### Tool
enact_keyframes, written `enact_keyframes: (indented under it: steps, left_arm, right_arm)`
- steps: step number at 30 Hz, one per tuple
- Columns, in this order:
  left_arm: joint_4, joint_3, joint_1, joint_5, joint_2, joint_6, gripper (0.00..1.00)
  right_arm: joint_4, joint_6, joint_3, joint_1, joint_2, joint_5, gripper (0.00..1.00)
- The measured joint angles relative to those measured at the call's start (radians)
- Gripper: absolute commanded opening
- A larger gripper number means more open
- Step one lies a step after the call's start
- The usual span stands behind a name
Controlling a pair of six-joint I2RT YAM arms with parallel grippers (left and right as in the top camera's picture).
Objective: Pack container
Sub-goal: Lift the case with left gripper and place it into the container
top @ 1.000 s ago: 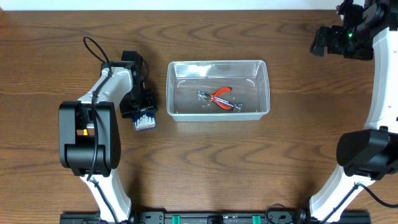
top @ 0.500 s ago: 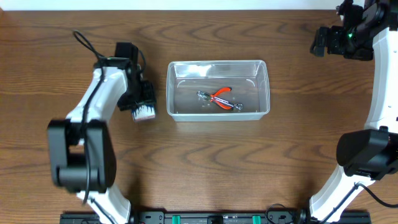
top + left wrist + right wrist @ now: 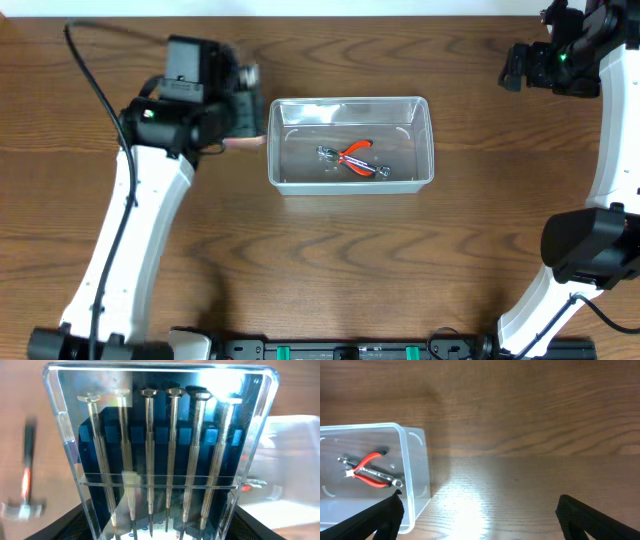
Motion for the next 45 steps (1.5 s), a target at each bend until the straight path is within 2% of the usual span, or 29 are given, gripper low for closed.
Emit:
enact_keyframes:
  steps: [1, 7, 12, 14, 20, 35, 36, 38, 39, 42, 44, 45]
  left_arm:
    - [0.001, 0.032, -0.038, 0.001, -0.002, 0.042, 0.06]
    - [0.005, 0.097, -0.223, 0.008, 0.003, 0.348, 0.06]
    - [0.005, 0.097, -0.272, 0.006, 0.074, 0.575, 0.06]
    - [0.009, 0.097, -0.273, 0.006, 0.116, 0.632, 0.06]
    - [0.037, 0.097, -0.275, 0.005, 0.245, 0.708, 0.06]
    - [0.042, 0.097, -0.301, -0.024, 0.494, 0.74, 0.06]
    - [0.042, 0.097, -0.301, -0.028, 0.507, 0.74, 0.08]
    - [0.041, 0.097, -0.301, -0.04, 0.526, 0.74, 0.18]
    - [0.04, 0.097, -0.301, -0.05, 0.534, 0.74, 0.34]
    - [0.034, 0.097, -0.301, -0.066, 0.542, 0.74, 0.51]
    - [0.033, 0.097, -0.301, -0.074, 0.542, 0.74, 0.67]
    - [0.033, 0.097, -0.301, -0.077, 0.542, 0.74, 0.7]
  right_arm:
    - [-0.001, 0.0, 0.0, 0.0, 0.0, 0.0, 0.99]
    - [-0.015, 0.0, 0.0, 0.0, 0.0, 0.0, 0.99]
    - [-0.019, 0.0, 0.0, 0.0, 0.0, 0.0, 0.99]
    - [-0.019, 0.0, 0.0, 0.0, 0.0, 0.0, 0.99]
    - [-0.023, 0.0, 0.0, 0.0, 0.0, 0.0, 0.99]
    - [-0.039, 0.0, 0.0, 0.0, 0.0, 0.0, 0.99]
    - [-0.039, 0.0, 0.0, 0.0, 0.0, 0.0, 0.99]
    - [-0.041, 0.0, 0.0, 0.0, 0.0, 0.0, 0.99]
    - [-0.043, 0.0, 0.0, 0.0, 0.0, 0.0, 0.99]
    - [-0.047, 0.0, 0.0, 0.0, 0.0, 0.0, 0.99]
    - [-0.047, -0.003, 0.0, 0.0, 0.0, 0.0, 0.99]
    - [-0.048, -0.003, 0.0, 0.0, 0.0, 0.0, 0.99]
